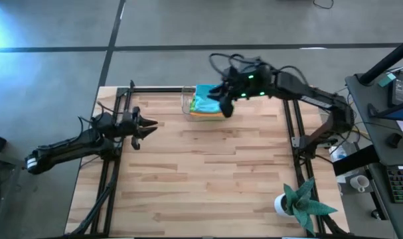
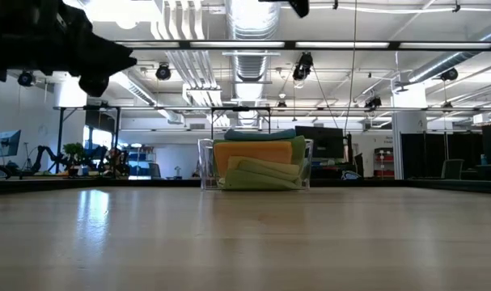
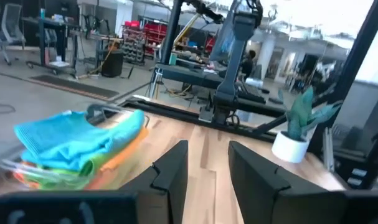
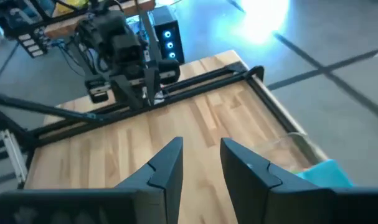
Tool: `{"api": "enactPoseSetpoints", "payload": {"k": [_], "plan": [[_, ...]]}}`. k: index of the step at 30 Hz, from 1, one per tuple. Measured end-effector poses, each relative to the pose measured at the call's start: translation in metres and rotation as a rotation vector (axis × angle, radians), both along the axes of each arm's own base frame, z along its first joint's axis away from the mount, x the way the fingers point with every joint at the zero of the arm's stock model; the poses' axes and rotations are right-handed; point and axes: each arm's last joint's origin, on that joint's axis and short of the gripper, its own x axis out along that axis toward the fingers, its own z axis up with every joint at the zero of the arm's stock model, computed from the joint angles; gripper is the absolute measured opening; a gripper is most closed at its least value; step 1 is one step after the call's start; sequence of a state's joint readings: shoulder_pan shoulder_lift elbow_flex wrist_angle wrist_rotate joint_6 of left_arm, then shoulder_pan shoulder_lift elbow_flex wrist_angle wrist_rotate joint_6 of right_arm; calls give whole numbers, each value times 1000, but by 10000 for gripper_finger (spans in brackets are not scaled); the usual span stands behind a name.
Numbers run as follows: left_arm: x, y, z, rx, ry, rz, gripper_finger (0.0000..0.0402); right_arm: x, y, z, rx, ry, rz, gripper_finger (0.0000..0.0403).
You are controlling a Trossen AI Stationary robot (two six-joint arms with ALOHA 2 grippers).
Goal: Fold microfiber towels
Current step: Return to Home Position
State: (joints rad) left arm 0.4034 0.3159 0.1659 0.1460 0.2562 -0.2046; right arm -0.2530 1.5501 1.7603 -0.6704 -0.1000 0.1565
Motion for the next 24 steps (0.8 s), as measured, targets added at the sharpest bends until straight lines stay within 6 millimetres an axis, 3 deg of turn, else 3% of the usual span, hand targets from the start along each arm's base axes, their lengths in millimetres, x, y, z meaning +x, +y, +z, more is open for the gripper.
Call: {"api": "enactPoseSetpoints", "payload": {"k": [8,11,17,24], "plan": [[3,2,-31,-113,-47,8,100,-64,11,28,-151,32,3,104],[3,2,-39,-190,-37,11,100,-83,15,28,-189,34,4,104],[3,2,-39,-230,-42,17,100,-111,23,4,-179,37,-10,104],[3,2,-39,-230,-41,27,100,-128,28,-37,-124,-69,-54,104]]}}
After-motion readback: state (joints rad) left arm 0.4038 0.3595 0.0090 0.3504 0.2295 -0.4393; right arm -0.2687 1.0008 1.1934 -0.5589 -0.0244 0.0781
